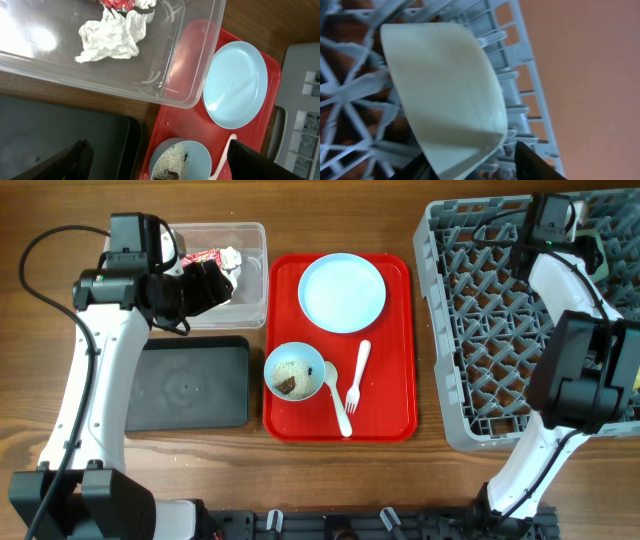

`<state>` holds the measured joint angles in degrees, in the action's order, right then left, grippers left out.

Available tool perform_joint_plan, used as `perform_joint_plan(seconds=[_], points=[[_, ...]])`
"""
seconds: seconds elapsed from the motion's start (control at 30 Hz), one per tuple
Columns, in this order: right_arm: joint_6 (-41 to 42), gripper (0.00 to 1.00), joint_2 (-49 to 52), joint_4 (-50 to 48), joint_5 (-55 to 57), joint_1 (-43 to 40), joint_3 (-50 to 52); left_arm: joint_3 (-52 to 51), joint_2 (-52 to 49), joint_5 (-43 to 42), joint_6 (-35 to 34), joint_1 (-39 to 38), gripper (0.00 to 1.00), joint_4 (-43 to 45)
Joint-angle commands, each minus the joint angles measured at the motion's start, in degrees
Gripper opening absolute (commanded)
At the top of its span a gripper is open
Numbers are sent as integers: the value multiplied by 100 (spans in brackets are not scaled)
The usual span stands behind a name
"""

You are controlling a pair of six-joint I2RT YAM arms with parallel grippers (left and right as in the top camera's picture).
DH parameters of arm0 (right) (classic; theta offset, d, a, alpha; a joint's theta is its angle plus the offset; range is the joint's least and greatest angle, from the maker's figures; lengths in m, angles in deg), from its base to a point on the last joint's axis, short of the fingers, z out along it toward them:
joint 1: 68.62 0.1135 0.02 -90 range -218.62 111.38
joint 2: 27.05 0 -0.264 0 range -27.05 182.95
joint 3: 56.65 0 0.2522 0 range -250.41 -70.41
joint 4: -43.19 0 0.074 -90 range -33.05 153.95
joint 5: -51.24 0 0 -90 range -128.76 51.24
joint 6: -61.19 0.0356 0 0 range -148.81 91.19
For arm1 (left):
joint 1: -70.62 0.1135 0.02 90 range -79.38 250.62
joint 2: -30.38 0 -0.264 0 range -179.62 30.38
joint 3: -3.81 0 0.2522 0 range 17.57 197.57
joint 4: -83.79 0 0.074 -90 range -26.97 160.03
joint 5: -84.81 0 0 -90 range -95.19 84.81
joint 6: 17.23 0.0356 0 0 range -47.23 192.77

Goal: Sort waste into correct bins and load items into the dishwasher rack
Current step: 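Lift the mint bowl and place it in the rack's far corner, then reach the right gripper to the light-blue plate and grasp its edge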

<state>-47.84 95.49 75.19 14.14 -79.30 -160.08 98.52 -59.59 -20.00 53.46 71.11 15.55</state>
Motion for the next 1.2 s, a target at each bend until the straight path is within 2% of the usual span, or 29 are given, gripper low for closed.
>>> perform_joint_plan(seconds=[0.0, 0.13, 0.3, 0.37, 0.47, 0.6, 0.77, 0.97, 1.17], points=[[249, 60, -776, 96, -721, -9, 0, 15, 72, 13, 92, 11, 88, -2], [256, 65, -1558, 490, -1849, 24, 0, 15, 72, 15, 92, 11, 88, -2], [341, 66, -2402, 1368, -4933, 304, 0, 15, 72, 15, 92, 11, 89, -2], [752, 66, -2562, 1641, -5984, 566, 0, 15, 72, 15, 92, 11, 89, -2], [1200, 66, -2555, 1910, -6784, 999, 4, 15, 72, 15, 92, 11, 90, -4], [1443, 66, -2332, 2149, -6891, 1781, 15, 15, 72, 15, 92, 11, 91, -4], [2691, 66, -1779, 2260, -5908, 2450, 15, 15, 72, 15, 92, 11, 92, -4], [3709, 64, -1093, 2293, -5687, 2686, 15, 15, 72, 15, 92, 11, 92, -4], [4076, 57, -424, 2295, -5742, 2691, 15, 15, 72, 13, 92, 11, 92, -4]])
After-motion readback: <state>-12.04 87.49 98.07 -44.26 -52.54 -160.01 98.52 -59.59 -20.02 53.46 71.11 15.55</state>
